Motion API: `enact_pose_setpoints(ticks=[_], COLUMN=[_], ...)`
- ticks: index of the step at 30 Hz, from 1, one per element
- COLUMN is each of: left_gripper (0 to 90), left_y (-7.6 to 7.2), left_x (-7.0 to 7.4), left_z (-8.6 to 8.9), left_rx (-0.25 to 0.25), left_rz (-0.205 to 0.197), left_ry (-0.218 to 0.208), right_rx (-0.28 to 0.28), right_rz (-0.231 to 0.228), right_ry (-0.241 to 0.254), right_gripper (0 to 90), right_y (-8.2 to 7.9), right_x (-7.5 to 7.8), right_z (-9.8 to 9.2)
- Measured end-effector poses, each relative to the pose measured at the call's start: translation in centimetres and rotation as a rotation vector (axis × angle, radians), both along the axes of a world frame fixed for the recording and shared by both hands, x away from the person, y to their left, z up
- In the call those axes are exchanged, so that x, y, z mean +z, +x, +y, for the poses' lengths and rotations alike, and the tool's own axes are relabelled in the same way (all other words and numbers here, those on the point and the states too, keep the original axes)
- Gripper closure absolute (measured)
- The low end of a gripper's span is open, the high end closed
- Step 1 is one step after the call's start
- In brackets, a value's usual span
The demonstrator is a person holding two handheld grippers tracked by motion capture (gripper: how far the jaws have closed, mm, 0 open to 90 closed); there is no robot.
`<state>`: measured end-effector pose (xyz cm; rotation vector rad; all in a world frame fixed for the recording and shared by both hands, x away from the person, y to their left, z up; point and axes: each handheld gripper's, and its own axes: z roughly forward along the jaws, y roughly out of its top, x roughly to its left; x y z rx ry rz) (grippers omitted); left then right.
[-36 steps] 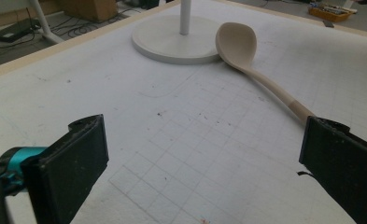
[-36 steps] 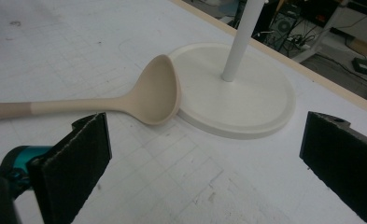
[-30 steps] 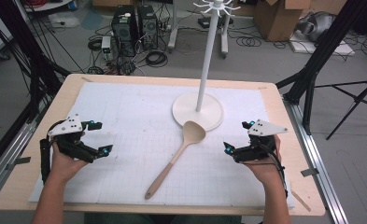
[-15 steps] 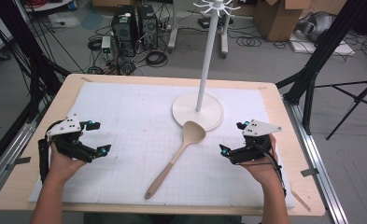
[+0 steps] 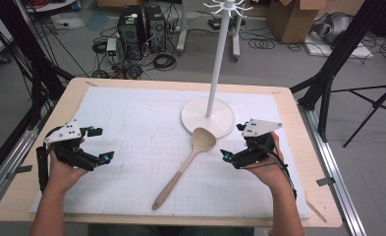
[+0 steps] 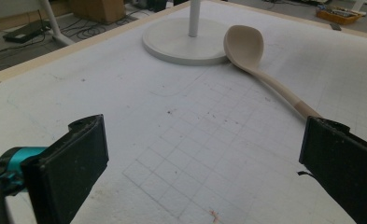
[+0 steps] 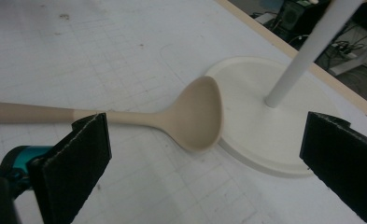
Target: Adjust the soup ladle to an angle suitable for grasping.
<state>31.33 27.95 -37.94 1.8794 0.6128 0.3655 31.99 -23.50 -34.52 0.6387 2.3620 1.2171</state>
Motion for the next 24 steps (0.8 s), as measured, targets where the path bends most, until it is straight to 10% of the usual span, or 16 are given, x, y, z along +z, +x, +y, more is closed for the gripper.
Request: enact_pose_setpoints(ticks=[24], left_gripper=[1.6], left_y=[0.0], left_x=[0.1], left_z=[0.3], left_rx=[0.003], left_rz=[-0.005], left_ry=[-0.005], right_rx=[0.263], right_rz=[0.081], right_ry=[-0.161], right_gripper=[0.8], right_y=[2.7], right_x=[-0.5], right_z=[7.9])
